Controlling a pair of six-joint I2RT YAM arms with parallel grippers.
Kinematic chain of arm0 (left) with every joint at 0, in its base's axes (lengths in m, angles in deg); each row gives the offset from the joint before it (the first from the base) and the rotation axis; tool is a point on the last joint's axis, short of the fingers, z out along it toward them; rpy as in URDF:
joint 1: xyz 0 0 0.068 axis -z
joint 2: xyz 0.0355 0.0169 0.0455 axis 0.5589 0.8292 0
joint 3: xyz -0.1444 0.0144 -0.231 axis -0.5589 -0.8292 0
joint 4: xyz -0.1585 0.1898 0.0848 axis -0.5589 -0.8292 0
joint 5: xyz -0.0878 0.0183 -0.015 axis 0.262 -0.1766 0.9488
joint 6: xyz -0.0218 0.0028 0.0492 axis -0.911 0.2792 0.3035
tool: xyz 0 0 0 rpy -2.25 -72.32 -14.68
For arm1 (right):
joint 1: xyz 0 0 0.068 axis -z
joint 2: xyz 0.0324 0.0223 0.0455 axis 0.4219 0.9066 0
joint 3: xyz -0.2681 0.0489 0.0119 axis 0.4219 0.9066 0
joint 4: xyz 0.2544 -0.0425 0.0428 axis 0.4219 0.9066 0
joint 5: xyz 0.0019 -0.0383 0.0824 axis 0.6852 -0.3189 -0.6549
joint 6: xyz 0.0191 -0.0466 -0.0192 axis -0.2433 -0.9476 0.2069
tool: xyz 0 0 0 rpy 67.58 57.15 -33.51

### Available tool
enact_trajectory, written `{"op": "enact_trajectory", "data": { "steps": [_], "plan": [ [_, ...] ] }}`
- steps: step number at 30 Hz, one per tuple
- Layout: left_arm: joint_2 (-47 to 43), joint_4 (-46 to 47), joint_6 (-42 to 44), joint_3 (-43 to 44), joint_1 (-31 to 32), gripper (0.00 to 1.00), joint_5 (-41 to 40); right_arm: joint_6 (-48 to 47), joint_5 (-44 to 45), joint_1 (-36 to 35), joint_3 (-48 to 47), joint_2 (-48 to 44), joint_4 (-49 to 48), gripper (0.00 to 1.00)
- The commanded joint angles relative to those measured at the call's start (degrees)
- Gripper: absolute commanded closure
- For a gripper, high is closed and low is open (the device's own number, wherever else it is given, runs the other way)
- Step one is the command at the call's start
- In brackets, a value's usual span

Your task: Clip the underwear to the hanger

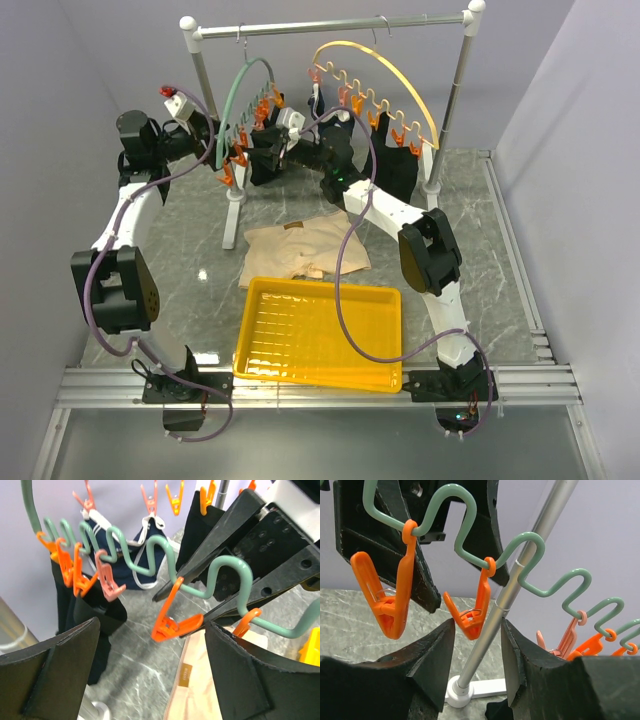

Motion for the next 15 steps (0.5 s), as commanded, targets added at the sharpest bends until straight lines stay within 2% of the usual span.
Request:
{"op": "enact_trajectory", "data": {
  "steps": [1,8,15],
  "plan": [
    [-0.07,7.16,1.29,1.52,0.90,0.09,2.92,-0.48,-0.91,0.15,-2.21,0.13,-2.49,0.52],
    [1.15,8.92,4.37,2.21,1.87,0.16,5.46,-0.31,-1.26,0.59,-2.03,0.05,-2.49,0.52],
    [3.53,9.54,4.98,5.03,2.22,0.32,7.93,-0.04,-1.53,1.03,-1.59,-0.31,-2.40,0.53]
  ]
}}
